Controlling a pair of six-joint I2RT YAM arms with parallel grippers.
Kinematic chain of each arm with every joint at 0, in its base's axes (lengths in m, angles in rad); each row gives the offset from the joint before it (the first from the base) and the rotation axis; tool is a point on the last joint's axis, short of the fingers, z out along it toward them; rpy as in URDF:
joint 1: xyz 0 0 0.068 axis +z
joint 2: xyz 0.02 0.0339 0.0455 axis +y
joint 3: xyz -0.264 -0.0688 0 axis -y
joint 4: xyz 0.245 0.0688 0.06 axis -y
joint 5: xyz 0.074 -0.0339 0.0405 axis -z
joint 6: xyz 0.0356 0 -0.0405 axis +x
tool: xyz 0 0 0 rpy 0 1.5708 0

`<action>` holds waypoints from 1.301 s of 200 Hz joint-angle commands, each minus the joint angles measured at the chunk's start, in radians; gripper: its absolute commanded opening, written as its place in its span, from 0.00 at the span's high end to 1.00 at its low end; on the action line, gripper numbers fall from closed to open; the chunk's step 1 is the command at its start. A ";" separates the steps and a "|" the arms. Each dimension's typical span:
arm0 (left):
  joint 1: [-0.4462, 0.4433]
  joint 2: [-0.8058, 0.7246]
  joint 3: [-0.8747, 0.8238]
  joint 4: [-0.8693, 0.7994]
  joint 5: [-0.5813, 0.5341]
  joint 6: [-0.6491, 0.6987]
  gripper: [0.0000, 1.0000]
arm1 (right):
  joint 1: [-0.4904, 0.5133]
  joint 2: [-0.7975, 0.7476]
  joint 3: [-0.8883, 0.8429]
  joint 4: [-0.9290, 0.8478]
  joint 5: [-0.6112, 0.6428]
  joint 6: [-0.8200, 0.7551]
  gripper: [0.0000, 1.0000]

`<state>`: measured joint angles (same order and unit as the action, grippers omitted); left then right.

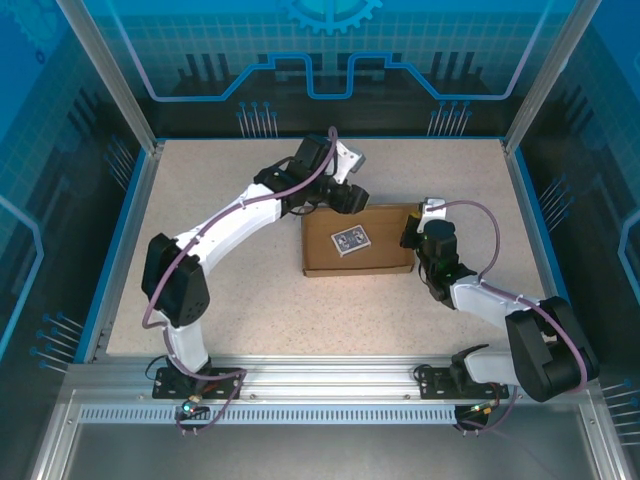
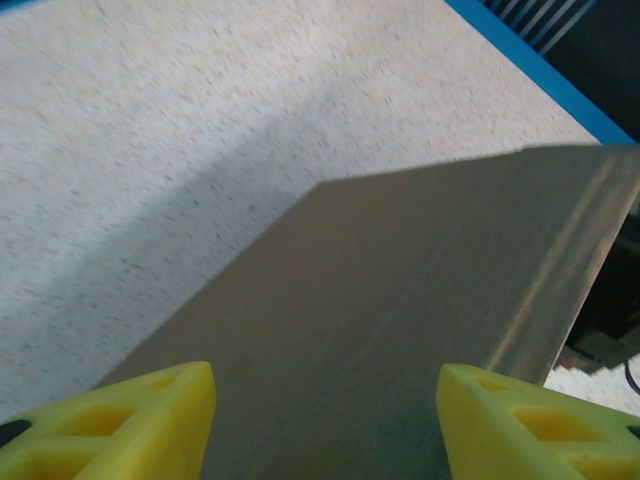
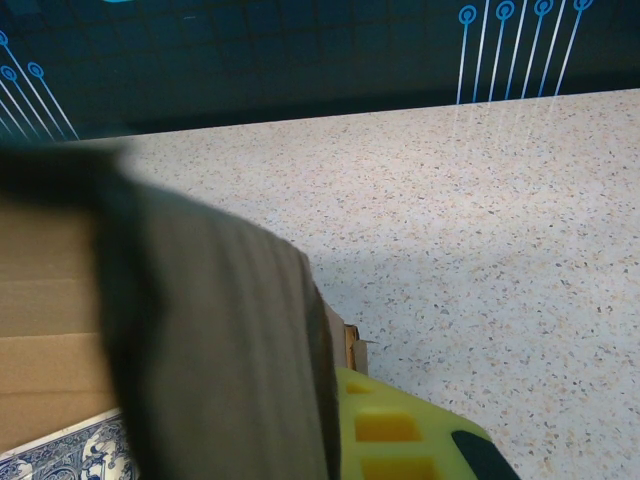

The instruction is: Fold the paper box

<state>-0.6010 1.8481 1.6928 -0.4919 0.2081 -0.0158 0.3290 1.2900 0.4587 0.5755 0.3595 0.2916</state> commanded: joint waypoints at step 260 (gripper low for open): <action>-0.023 -0.005 -0.316 0.221 0.127 -0.125 0.41 | 0.018 -0.442 0.239 -0.912 -0.084 -0.021 0.51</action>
<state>-0.6167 1.8545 1.4254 -0.3408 0.3382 -0.1059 0.3435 0.7357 0.5995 -0.2832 0.3336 0.3286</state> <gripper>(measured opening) 0.589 0.474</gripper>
